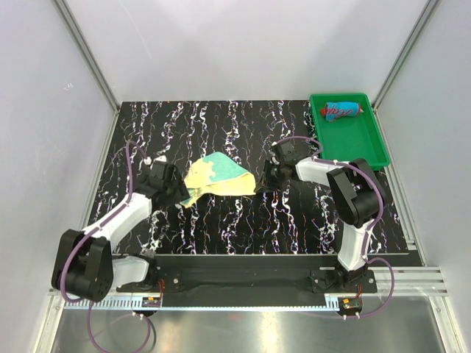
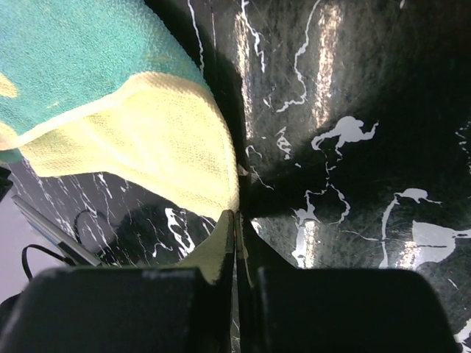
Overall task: Roll the towels
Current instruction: Flatten the towel
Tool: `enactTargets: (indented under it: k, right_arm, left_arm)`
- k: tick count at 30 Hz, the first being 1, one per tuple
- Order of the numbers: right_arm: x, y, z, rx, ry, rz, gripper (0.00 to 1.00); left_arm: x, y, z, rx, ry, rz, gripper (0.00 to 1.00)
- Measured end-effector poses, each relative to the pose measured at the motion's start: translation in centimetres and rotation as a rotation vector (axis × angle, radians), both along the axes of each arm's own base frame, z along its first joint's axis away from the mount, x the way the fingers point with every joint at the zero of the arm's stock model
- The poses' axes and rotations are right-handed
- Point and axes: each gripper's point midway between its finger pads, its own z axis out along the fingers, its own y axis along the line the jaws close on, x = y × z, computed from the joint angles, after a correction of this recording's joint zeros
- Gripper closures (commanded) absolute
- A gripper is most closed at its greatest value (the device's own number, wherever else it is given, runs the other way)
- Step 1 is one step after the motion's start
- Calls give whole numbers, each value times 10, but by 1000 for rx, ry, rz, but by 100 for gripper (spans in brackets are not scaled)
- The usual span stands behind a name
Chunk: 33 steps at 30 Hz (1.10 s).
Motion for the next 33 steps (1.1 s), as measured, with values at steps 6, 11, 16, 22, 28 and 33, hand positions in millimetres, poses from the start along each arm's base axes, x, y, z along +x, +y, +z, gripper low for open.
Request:
enactTargets:
  k: [6, 11, 16, 22, 28, 33]
  right_arm:
    - [-5, -3, -3, -16, 12, 14, 100]
    - [-5, -3, -3, -17, 11, 17, 100]
    - [-5, -3, -3, -16, 11, 18, 100]
    - [-6, -10, -2, -25, 5, 17, 100]
    - [5, -45, 33, -77, -65, -39, 100]
    - [15, -61, 99, -97, -213, -64, 100]
  left_arm:
    - [10, -3, -23, 5, 23, 1, 37]
    - [16, -4, -36, 17, 54, -2, 62]
    - [31, -8, -37, 22, 37, -26, 100]
    - [36, -13, -29, 15, 27, -51, 100]
    - [48, -15, 44, 3, -89, -77, 100]
    - [54, -17, 127, -1, -245, -129, 100]
